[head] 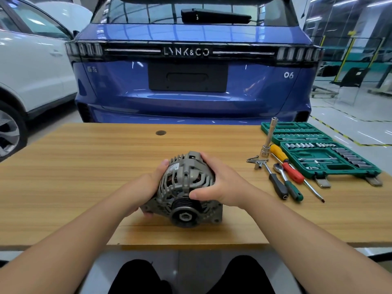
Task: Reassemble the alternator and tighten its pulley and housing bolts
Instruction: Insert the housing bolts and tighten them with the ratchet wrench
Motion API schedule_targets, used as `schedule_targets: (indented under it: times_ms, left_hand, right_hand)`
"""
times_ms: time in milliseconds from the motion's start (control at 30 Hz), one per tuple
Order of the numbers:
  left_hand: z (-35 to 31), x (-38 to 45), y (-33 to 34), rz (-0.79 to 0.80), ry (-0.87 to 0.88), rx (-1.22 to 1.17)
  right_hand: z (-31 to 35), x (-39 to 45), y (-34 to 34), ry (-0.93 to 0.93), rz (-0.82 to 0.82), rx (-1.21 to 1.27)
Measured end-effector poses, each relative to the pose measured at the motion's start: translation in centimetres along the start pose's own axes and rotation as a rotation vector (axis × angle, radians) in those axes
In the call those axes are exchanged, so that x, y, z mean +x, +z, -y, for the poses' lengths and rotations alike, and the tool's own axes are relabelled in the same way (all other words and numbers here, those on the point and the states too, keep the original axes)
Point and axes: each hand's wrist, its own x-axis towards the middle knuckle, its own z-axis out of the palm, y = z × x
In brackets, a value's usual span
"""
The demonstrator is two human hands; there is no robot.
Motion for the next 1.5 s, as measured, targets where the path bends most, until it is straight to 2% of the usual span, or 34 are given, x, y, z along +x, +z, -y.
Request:
schedule_targets:
  times_ms: [500,833,1067,1267,1433,1500]
  left_hand:
    - [0.2,0.0,-1.0,0.037,0.072,-0.075]
    - [0.8,0.0,-0.6,-0.027,-0.021,-0.1]
    - [1.6,0.4,-0.6,-0.029,-0.005,-0.229]
    - [2.2,1.8,0.3,-0.105,0.03,-0.415]
    - [2.9,2.1,1.7,-0.311,0.187,-0.538]
    - [2.9,2.2,1.9,-0.382,0.211,-0.563]
  right_hand:
    - [1.2,1.2,-0.8,-0.027,0.105,-0.089]
    - [0.7,0.8,0.7,-0.012,-0.02,-0.046]
    - [2.3,0.7,-0.1,-0.052,0.019,-0.269]
    - [3.3,0.6,0.1,-0.208,0.026,-0.512]
    - [2.5,-0.4,1.6,-0.522,-0.085,-0.866]
    - [2.1,-0.5,2.0,-0.563,-0.132,-0.893]
